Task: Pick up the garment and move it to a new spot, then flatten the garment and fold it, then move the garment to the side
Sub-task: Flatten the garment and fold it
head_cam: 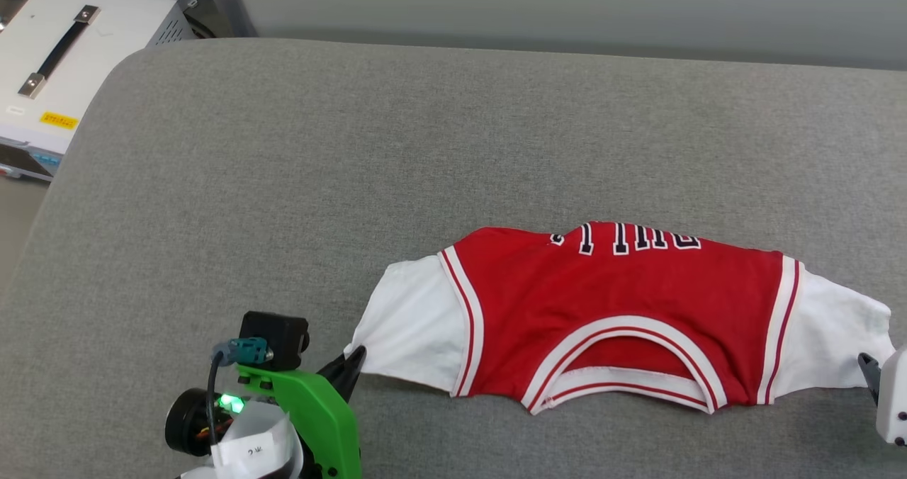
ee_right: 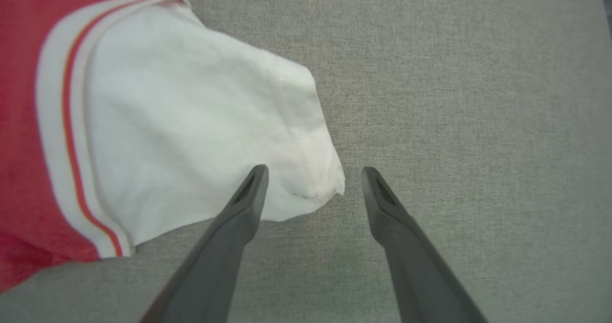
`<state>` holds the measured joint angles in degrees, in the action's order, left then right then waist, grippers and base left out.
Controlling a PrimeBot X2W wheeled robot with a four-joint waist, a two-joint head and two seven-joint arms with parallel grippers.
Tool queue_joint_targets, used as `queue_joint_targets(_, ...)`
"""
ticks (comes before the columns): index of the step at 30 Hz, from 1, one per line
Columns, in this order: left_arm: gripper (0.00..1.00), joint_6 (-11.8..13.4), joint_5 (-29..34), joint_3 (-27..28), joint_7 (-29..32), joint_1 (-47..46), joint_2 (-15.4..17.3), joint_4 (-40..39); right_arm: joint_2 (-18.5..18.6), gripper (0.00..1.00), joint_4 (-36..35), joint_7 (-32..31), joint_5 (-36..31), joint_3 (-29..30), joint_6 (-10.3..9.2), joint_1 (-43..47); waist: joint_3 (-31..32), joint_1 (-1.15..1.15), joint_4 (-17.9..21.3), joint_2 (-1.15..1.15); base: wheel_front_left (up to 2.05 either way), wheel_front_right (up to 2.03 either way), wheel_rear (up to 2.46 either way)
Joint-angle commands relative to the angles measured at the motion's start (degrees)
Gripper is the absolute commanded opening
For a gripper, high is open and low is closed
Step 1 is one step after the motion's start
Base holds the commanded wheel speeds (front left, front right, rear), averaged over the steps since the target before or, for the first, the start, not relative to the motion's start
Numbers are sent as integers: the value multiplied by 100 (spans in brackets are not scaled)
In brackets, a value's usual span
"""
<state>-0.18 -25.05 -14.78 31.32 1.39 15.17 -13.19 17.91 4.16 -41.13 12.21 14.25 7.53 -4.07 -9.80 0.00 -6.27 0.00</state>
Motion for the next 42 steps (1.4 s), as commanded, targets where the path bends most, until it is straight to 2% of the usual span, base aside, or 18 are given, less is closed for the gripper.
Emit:
queue_joint_targets(1,0,23,-41,-21,11,42,29,-44,38,100,77,-76,-72,8,-4,-76,-89,0,-84,0,0,0,0)
queue_joint_targets(14,0,14,-100,-5,10,-123,78,-77,0,100,1279,354,-141,-219,-4,-231,-286,0,-146,0,0,0,0)
queue_joint_targets(15,0,15,-106,-2,14,-126,84,-77,3,97,1349,353,-103,-270,-4,-239,-285,0,-138,0,0,0,0)
queue_joint_targets(16,0,18,-112,2,18,-128,88,-75,10,45,1411,347,-63,-323,-4,-243,-280,0,-130,0,0,0,0)
queue_joint_targets(17,0,23,-118,7,21,-130,94,-70,29,9,1466,355,-17,-391,-4,-248,-270,0,-119,0,0,0,0)
queue_joint_targets(18,0,27,-119,11,23,-130,100,-64,48,0,1500,374,13,-433,-4,-255,-260,0,-111,0,0,0,0)
queue_joint_targets(24,0,-18,-192,14,-10,-101,130,-44,216,0,1442,632,214,-592,-4,-243,7,0,-52,0,0,0,0)
queue_joint_targets(34,0,-11,-268,486,-335,-530,310,-527,629,0,21,652,888,-358,-4,-415,613,0,140,0,0,0,0)
queue_joint_targets(39,0,-31,-203,785,-311,-1031,589,-774,806,0,-566,383,1181,-224,-4,-722,846,0,245,0,0,0,0)
queue_joint_targets(42,0,-39,-232,956,-277,-1378,711,-946,1049,0,-892,367,1128,-207,-4,-893,948,0,289,0,0,0,0)
